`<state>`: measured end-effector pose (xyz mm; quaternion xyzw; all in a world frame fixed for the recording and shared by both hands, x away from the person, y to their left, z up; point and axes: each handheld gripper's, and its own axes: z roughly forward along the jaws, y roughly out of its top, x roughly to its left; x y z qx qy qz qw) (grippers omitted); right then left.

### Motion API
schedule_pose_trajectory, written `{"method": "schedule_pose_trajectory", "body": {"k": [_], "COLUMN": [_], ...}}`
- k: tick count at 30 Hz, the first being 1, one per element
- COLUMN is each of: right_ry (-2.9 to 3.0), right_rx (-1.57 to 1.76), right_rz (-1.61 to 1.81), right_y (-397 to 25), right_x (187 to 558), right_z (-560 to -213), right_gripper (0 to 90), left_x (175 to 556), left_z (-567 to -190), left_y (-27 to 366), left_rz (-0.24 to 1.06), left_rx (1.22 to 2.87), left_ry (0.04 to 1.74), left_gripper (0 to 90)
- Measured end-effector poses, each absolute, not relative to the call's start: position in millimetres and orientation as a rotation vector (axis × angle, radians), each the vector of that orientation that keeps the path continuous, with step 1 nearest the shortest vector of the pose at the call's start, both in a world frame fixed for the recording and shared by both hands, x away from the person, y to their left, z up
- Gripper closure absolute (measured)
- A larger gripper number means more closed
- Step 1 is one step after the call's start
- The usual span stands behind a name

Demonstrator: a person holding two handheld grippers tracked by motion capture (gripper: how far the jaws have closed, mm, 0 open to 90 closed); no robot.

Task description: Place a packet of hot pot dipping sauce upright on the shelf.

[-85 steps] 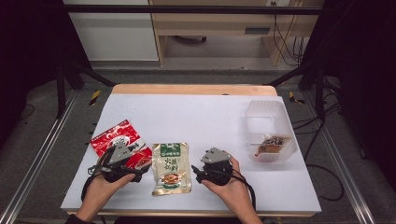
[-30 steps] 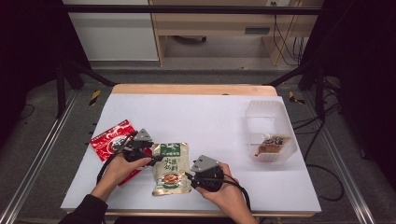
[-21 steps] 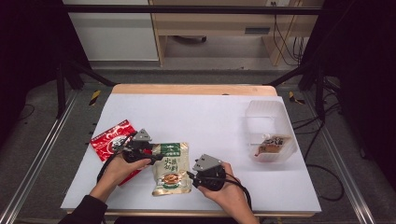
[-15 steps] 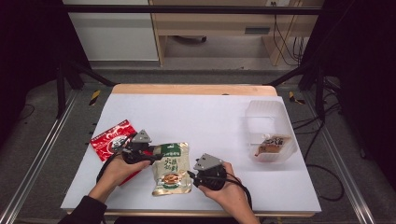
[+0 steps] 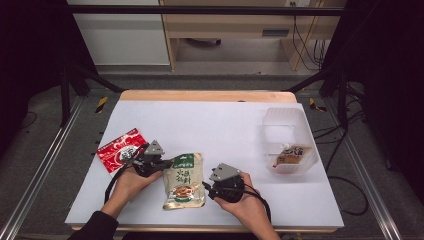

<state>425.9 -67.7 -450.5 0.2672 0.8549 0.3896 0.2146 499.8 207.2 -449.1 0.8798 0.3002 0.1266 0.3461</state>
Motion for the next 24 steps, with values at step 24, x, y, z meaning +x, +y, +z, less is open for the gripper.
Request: {"method": "schedule_pose_trajectory", "body": {"k": [24], "right_ry": [2.402], "right_rx": [0.766], "right_rz": [1.014], "right_y": [-68.8], "right_x": [432.6], "right_z": [-452.2], "right_gripper": [22.6], "left_x": [478.4], "left_z": [-412.3], "left_y": [199.3], "left_rz": [0.424], "left_rx": [2.233], "left_ry": [0.644], "left_gripper": [90.0]}}
